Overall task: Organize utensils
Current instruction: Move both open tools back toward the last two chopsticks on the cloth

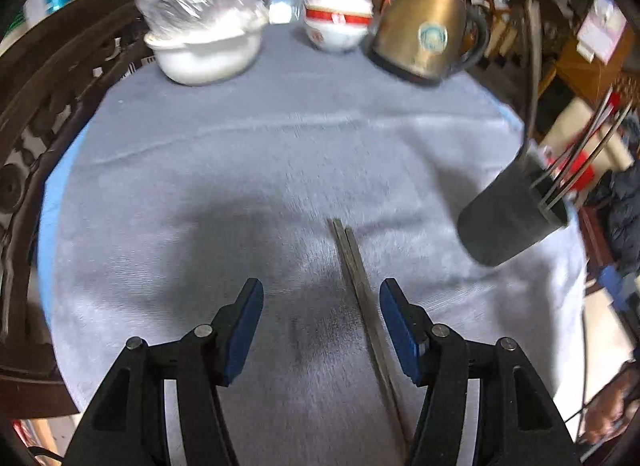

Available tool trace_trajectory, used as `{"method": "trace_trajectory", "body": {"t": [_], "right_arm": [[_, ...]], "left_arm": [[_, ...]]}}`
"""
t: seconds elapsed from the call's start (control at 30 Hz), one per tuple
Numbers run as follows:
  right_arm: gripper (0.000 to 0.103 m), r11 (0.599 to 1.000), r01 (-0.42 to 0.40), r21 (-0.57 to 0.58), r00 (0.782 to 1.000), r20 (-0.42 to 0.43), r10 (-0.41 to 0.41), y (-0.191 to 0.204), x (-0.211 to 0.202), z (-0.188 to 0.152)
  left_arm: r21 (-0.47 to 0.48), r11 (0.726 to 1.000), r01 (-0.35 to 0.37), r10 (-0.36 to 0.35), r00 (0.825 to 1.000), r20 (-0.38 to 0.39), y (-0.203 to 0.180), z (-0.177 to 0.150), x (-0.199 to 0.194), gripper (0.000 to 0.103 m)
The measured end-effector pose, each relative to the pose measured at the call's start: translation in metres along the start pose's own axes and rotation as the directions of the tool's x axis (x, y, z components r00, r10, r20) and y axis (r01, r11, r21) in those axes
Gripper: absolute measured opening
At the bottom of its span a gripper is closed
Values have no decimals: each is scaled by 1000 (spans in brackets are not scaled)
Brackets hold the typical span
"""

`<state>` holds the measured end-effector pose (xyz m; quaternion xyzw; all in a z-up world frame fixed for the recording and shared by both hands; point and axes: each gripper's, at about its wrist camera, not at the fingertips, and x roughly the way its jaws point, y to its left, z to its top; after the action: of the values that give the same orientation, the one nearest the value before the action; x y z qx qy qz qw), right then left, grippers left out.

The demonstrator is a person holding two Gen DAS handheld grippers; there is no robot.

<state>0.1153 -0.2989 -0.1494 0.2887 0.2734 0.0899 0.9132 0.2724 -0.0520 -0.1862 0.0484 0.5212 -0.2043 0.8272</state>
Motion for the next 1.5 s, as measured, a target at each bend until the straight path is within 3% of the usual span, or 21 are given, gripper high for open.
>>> {"method": "trace_trajectory", "body": {"t": [0.27, 0.5, 0.97, 1.3, 1.5], "right_arm": [[45, 998, 26, 50, 1000, 6, -26, -25, -2, 4], [45, 997, 27, 77, 1000, 0, -27, -35, 2, 2], [45, 999, 34, 32, 999, 7, -34, -27, 0, 3], [45, 1000, 16, -2, 1000, -6, -16, -15, 1, 1], [45, 999, 17, -35, 999, -30, -18, -6, 6, -4]], "left_arm": [[18, 1000, -22, 24, 997, -72, -6, -3, 37, 62], [14, 1000, -24, 25, 997, -72, -3, -5, 37, 62], [4, 998, -64, 65, 995, -82, 18, -10, 21, 62], [-43, 997, -63, 61, 997, -37, 30, -7, -3, 62], [-26, 990, -135, 135, 991, -1, 23, -21, -20, 62]]}}
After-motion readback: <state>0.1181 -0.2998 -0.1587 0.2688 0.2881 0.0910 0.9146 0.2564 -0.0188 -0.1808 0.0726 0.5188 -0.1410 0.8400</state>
